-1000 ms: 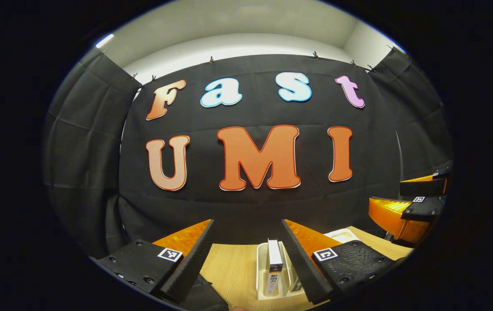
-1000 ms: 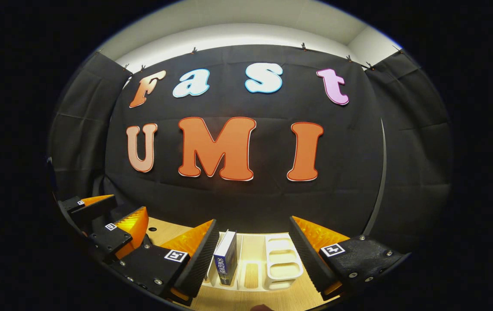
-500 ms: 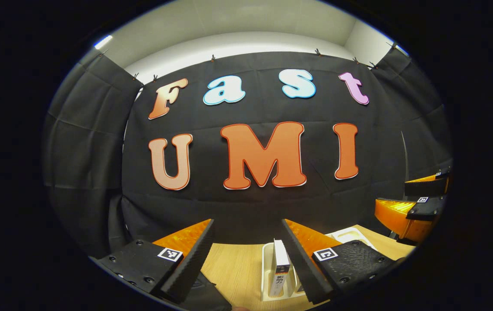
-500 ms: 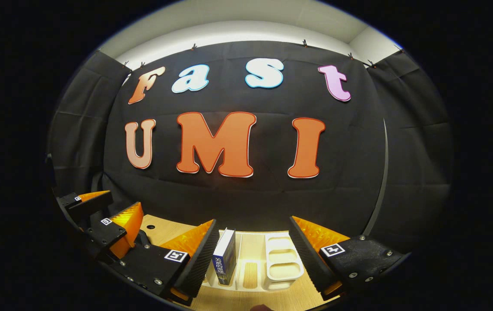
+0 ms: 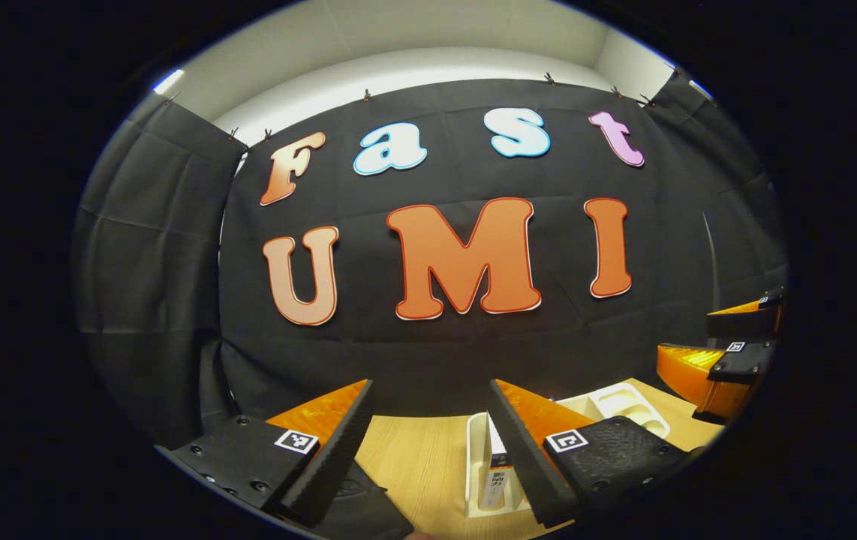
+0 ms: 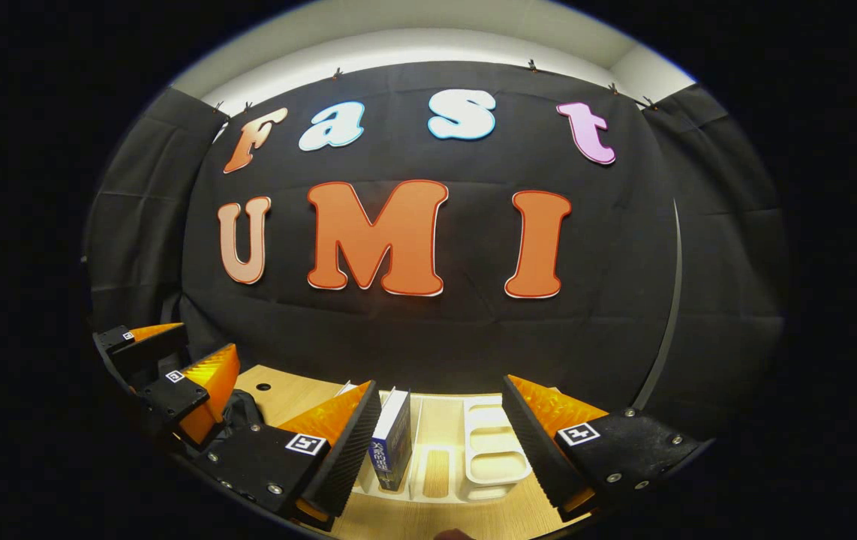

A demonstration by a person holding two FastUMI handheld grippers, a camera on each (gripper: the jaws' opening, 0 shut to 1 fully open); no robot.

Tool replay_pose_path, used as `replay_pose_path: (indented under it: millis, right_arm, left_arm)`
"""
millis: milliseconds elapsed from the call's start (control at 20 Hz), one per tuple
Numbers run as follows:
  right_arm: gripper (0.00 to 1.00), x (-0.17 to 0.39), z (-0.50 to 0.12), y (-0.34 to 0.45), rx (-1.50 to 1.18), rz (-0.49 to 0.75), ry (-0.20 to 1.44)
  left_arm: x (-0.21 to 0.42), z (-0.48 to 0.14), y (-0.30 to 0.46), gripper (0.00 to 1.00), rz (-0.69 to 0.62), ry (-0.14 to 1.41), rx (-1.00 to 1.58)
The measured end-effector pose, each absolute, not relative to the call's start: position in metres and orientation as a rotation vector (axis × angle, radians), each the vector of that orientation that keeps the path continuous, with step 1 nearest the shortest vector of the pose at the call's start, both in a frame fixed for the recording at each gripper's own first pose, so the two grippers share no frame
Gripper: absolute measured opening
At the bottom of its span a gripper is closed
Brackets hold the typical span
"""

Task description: Open the schoolbag, grab two books from the bookshelf and put them into the schoolbag.

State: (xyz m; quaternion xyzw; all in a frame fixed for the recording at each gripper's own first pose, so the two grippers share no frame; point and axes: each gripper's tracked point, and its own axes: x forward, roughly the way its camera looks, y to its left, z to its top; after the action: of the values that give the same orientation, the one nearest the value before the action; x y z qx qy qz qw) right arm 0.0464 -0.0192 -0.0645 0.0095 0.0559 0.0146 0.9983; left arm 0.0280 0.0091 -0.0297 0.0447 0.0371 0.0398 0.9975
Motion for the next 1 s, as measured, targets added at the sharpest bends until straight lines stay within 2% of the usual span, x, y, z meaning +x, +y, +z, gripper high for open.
replay_pose_path:
  millis: [500, 750, 1000]
  right_arm:
    - [0.96, 0.048, -0.087, -0.032, 0.007, 0.051, 0.141]
    - [0.96, 0.055, -0.106, -0.05, -0.002, 0.045, 0.163]
    - [0.96, 0.066, -0.128, -0.067, -0.016, 0.046, 0.183]
  left_arm:
    - [0.006, -0.058, 0.008, 0.96, 0.094, 0.125, 0.25]
    - [-0.016, -0.102, 0.018, 0.96, 0.113, 0.188, 0.449]
    - [-0.045, -0.184, 0.042, 0.95, 0.101, 0.332, 0.689]
